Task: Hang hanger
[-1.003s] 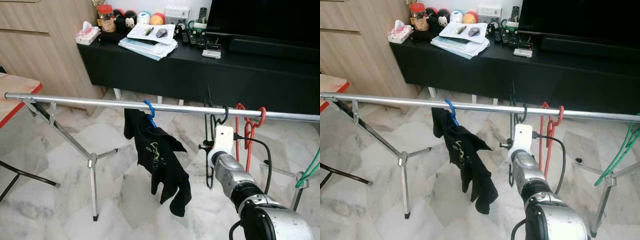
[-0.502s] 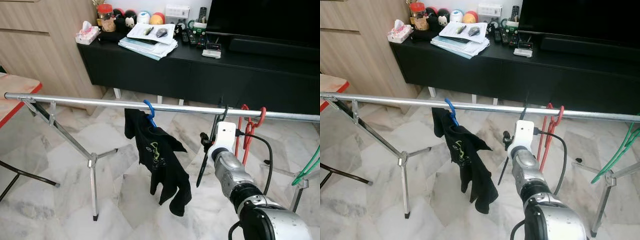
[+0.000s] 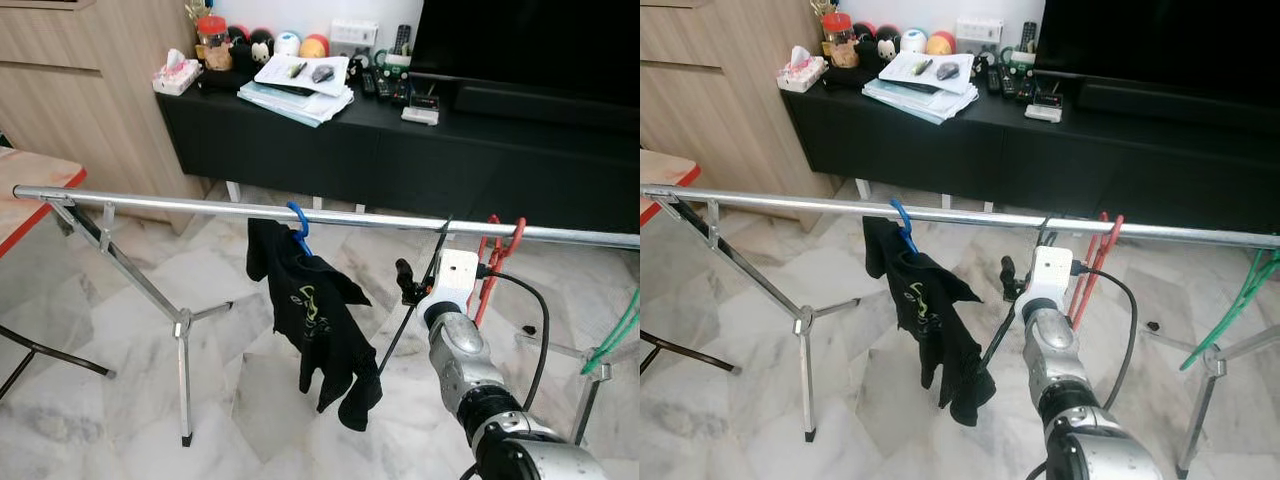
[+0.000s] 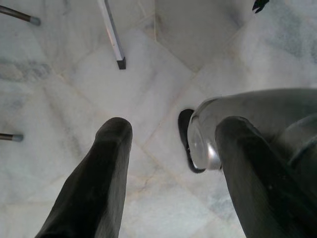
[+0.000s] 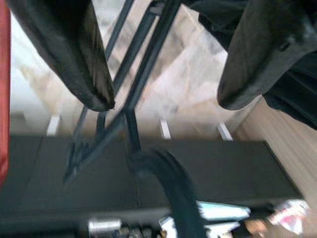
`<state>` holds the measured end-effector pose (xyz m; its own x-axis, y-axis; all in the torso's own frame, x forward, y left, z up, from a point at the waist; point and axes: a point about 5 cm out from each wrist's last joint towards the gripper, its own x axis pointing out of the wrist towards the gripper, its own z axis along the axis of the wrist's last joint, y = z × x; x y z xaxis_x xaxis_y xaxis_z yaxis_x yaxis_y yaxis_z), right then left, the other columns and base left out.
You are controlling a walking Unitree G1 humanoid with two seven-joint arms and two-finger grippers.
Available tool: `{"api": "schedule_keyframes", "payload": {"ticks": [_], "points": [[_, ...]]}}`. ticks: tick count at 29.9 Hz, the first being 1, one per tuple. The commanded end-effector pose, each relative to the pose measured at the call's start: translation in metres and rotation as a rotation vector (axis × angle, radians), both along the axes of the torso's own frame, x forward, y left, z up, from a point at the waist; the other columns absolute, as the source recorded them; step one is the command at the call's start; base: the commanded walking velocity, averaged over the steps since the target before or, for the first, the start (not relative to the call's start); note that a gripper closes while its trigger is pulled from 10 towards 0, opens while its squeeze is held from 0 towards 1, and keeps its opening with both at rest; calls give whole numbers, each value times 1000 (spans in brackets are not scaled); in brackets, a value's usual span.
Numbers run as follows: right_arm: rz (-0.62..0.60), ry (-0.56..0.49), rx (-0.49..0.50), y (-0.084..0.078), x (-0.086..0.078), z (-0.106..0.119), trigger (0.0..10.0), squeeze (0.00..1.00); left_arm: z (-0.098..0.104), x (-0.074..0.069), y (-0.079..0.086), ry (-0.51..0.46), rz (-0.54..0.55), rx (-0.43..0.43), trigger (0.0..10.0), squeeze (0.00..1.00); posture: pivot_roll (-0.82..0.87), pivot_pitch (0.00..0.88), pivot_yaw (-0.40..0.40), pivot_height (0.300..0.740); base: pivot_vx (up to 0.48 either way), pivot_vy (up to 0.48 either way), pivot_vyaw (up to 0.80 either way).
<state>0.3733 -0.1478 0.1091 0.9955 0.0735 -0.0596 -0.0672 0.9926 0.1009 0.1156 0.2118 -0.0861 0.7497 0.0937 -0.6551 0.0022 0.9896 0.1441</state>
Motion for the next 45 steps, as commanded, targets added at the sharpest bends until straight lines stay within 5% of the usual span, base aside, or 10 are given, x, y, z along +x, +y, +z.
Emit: {"api": "schedule_keyframes", "payload": {"ticks": [1, 7, 17, 26, 33, 39, 40, 41, 42, 45], "points": [[30, -45, -15, 1, -4, -1, 10000, 1000, -6, -11, -1, 65, 20, 0, 10000, 0, 169, 102, -36, 740, 0, 0, 0], [32, -98, -6, -3, -15, -5, 10000, 1000, -8, -9, 0, 84, 33, -3, 10000, 0, 154, 74, -48, 740, 0, 0, 0], [45, -161, -91, -10, -79, -35, 10000, 1000, -11, -16, 8, 144, 59, -1, 10000, 0, 139, 33, -60, 740, 0, 0, 0], [116, 23, -233, -31, -127, -71, 10000, 1000, -10, -7, 8, 148, 55, 4, 10000, 0, 119, 5, -64, 740, 0, 0, 0], [9, 235, -309, -49, -147, -101, 10000, 992, -9, -2, 8, 152, 52, 9, 10000, 0, 129, 0, -72, 740, 0, 0, 0], [-128, 376, -169, -50, -168, -117, 10000, 839, -9, -4, 13, 158, 59, 17, 10000, 0, 120, 0, -70, 740, 0, 0, 0], [-171, 483, -96, -51, -177, -132, 10000, 443, -9, -6, 17, 169, 58, 23, 10000, 0, 118, 0, -67, 740, 0, 0, 0], [-171, 483, -96, -51, -177, -132, 10000, 443, -9, -6, 17, 169, 58, 23, 10000, 0, 118, 0, -67, 740, 0, 0, 0], [-166, 591, -34, -48, -183, -147, 10000, 35, -10, -9, 20, 184, 58, 29, 10000, 0, 117, 0, -65, 740, 0, 0, 0], [-108, 696, -24, -45, -185, -169, 10000, 0, -10, -11, 24, 200, 80, 26, 10000, 0, 114, 0, -65, 740, 0, 0, 0]]}}
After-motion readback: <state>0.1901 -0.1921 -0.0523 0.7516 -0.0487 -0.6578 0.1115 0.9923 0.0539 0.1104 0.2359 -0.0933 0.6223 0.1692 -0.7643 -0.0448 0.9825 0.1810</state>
